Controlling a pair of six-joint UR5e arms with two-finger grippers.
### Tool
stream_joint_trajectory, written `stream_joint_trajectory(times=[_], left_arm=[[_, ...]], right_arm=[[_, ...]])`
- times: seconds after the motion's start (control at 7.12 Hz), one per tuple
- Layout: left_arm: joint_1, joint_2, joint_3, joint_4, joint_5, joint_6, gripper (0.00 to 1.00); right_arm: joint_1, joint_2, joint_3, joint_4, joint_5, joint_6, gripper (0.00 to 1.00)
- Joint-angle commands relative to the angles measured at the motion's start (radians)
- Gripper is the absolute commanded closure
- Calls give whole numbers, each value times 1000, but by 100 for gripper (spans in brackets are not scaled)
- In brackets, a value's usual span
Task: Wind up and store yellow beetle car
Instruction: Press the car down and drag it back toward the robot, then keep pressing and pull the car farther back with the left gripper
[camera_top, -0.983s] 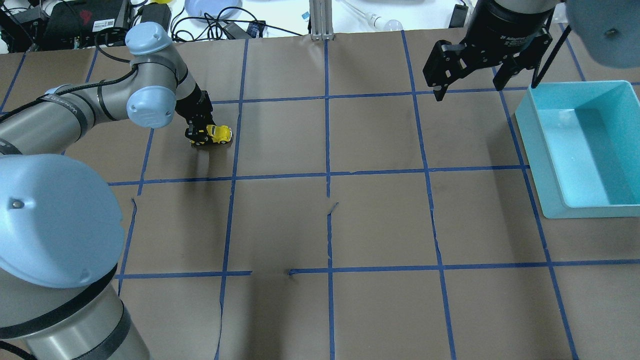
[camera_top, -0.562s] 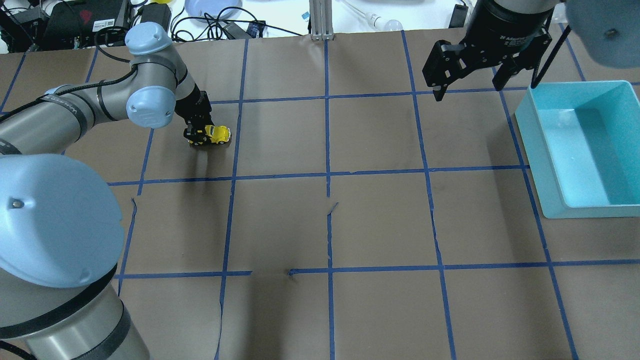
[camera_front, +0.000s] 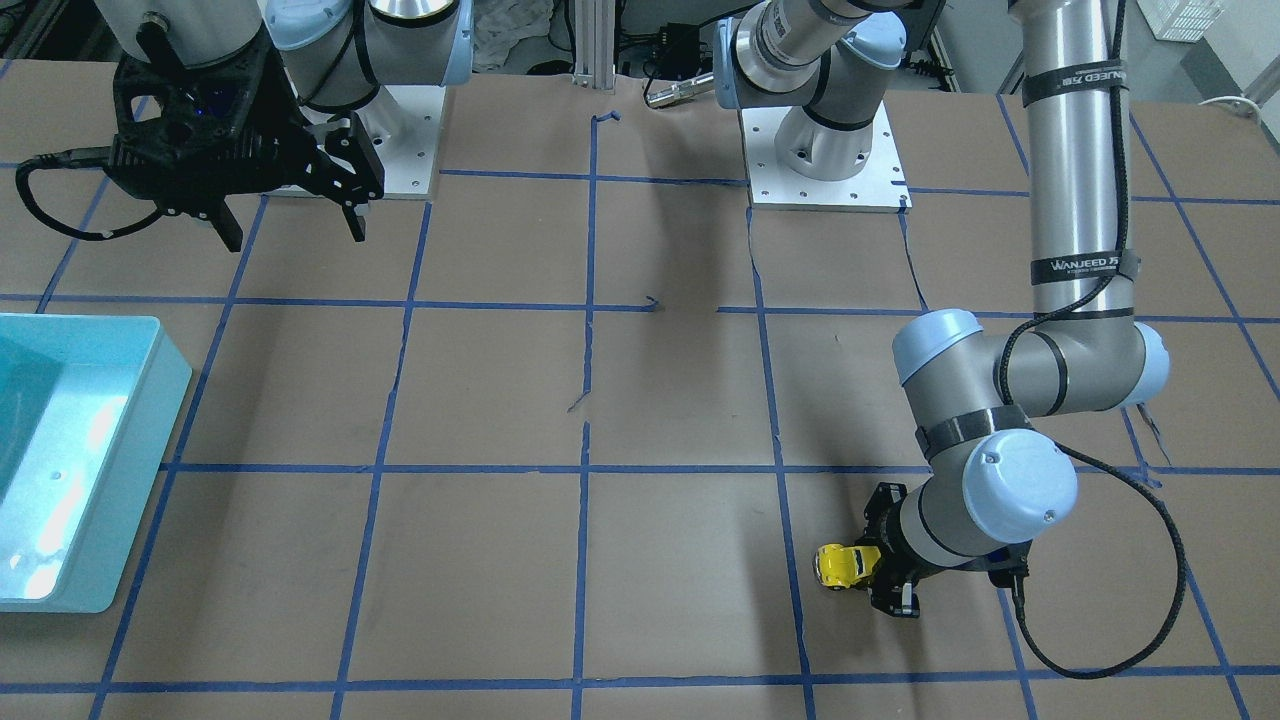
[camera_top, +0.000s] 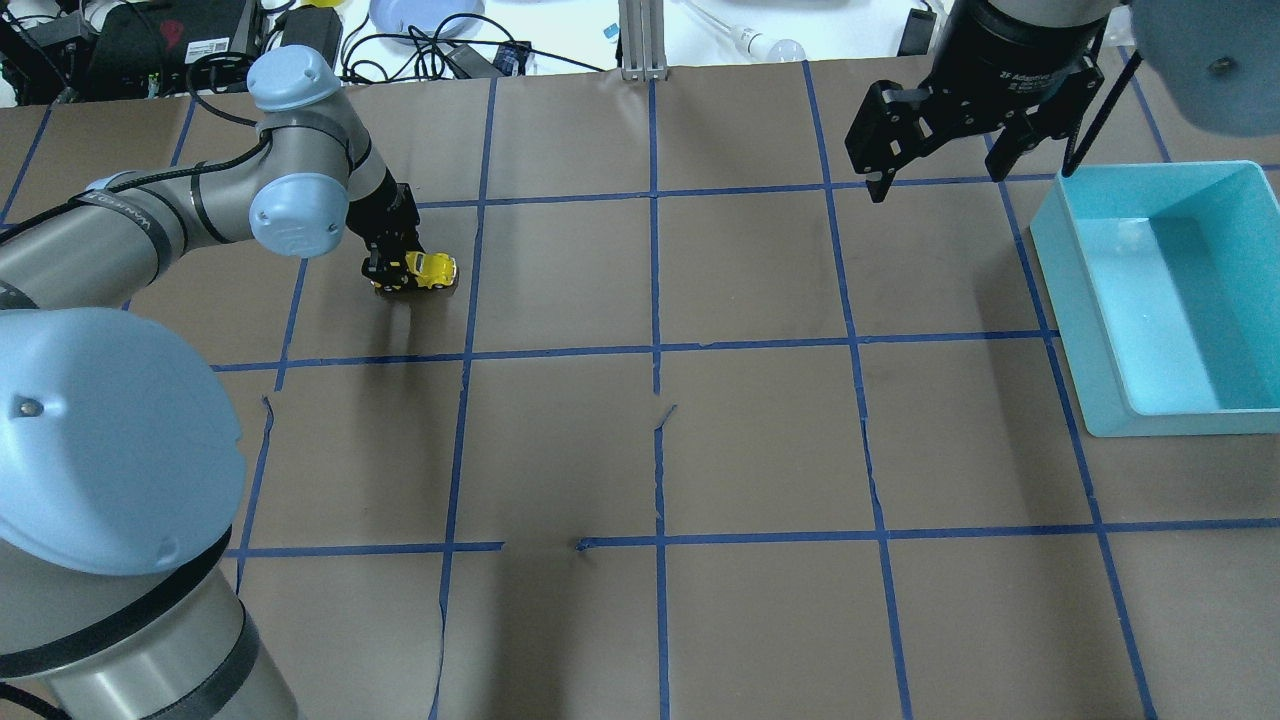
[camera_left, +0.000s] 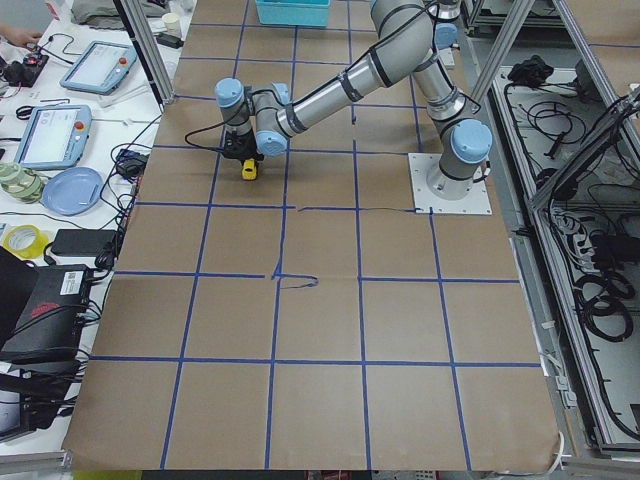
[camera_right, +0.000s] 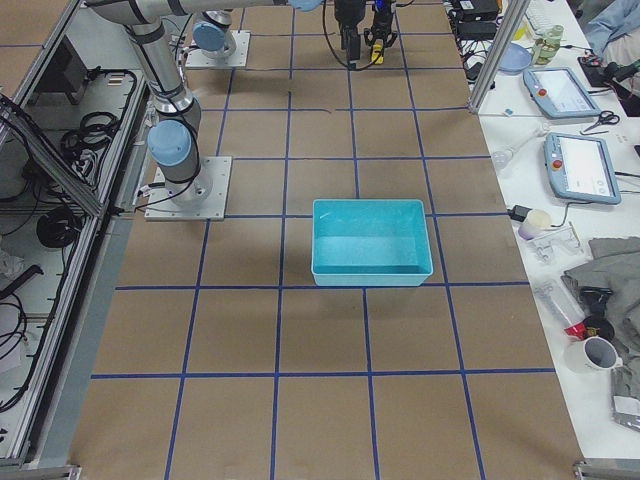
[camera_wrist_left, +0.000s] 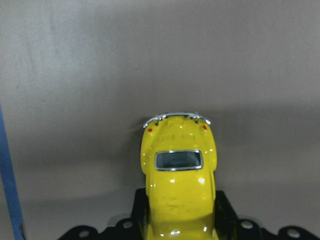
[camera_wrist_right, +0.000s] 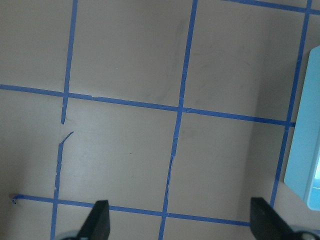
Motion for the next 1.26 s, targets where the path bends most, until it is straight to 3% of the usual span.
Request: stream_joint_trajectory(times=[0.0, 1.12], left_arm=[[15, 1, 1, 0, 3, 27, 100], [37, 4, -5, 0, 28, 43, 100]], right_arm=[[2, 0, 0, 0, 2, 0, 0], [2, 0, 0, 0, 1, 0, 0]])
